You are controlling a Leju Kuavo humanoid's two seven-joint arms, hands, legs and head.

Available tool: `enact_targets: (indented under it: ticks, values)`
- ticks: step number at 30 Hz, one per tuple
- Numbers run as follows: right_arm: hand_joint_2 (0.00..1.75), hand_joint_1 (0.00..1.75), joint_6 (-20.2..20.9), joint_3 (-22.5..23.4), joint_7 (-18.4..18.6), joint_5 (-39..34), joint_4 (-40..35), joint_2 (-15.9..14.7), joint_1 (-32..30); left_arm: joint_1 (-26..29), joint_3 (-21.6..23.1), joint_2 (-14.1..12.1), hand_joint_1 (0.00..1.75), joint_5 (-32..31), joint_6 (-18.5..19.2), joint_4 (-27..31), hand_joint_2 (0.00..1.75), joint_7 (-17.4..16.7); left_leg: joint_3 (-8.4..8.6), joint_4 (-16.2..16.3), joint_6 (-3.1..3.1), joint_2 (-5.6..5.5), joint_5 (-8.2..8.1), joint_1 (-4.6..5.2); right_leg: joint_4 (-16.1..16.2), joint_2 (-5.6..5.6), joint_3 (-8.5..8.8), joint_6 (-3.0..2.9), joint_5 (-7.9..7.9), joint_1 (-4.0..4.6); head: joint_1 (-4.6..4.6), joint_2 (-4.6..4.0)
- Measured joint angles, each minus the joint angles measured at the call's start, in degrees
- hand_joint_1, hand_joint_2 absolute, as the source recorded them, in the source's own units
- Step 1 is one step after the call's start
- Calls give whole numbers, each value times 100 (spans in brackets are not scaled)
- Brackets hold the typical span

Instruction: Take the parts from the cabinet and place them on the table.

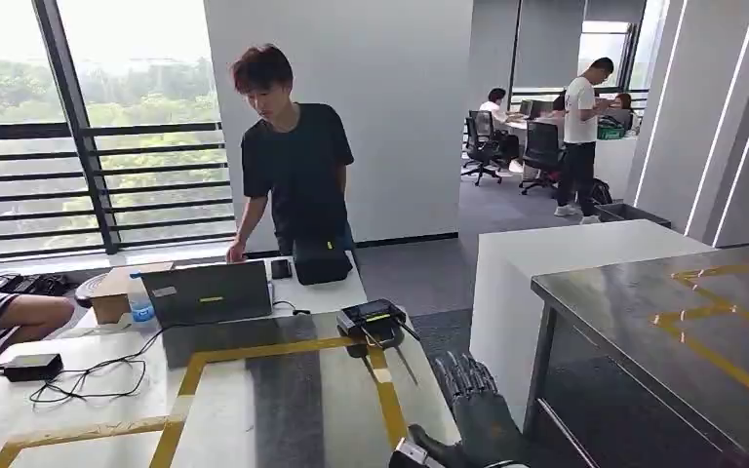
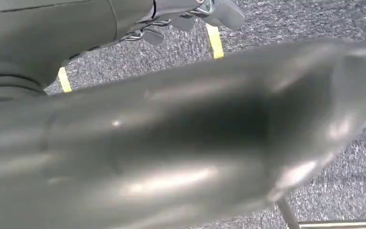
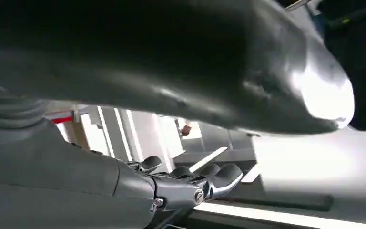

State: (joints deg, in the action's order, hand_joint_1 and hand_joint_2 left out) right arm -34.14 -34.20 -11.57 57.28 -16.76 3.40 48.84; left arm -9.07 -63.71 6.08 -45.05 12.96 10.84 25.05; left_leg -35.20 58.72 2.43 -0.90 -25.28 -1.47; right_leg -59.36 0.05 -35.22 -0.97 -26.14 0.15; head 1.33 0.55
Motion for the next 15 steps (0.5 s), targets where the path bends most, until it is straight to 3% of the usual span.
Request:
enact_targets:
  ticks: [5,15]
  values:
    - [0,0,-334,607,-455,-391,7,-393,-257,17,-4,0,0,2,9,0,0,26,2,0,-5,20,-10,4,4,23,-2,3,4,-5,0,0]
    - [0,0,-380,998,-529,-428,7,-511,-398,7,-4,4,0,2,39,0,0,74,4,-1,-4,19,-9,3,5,19,-3,4,4,-2,0,0]
